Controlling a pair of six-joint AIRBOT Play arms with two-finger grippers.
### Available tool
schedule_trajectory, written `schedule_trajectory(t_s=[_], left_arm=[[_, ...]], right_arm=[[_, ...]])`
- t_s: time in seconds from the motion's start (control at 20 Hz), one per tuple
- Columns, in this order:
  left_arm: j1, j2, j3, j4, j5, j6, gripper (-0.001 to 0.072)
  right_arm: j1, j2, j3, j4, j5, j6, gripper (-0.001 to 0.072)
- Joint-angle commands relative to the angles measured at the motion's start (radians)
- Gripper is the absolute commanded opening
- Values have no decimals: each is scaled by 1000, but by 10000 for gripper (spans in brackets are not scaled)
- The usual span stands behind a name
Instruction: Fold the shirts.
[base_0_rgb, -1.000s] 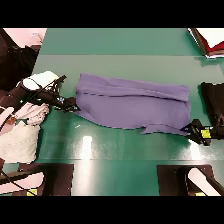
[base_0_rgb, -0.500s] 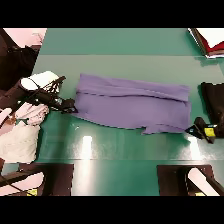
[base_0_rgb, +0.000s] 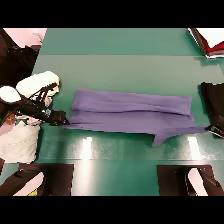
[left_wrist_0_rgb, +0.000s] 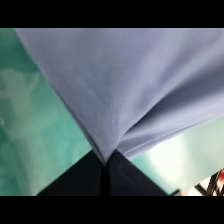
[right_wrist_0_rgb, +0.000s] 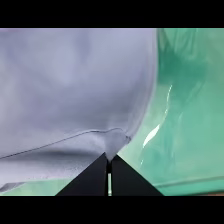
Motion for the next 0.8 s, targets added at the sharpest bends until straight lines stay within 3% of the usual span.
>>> schedule_trajectory(t_s=[0.0, 0.25, 0.55, 0.75], left_arm=[[0, 17, 6, -68, 167, -16, 26], [1, -132, 122, -68, 370, -46, 26], [1, -399, 284, -90, 409, -53, 27], [1, -464, 306, -100, 501, -51, 27]], right_arm=[[134, -47, 74, 14, -65, 0, 21], [285, -347, 269, -27, -124, 58, 21], [336, -612, 457, -26, -124, 63, 21], [338, -708, 563, -19, -133, 87, 21]])
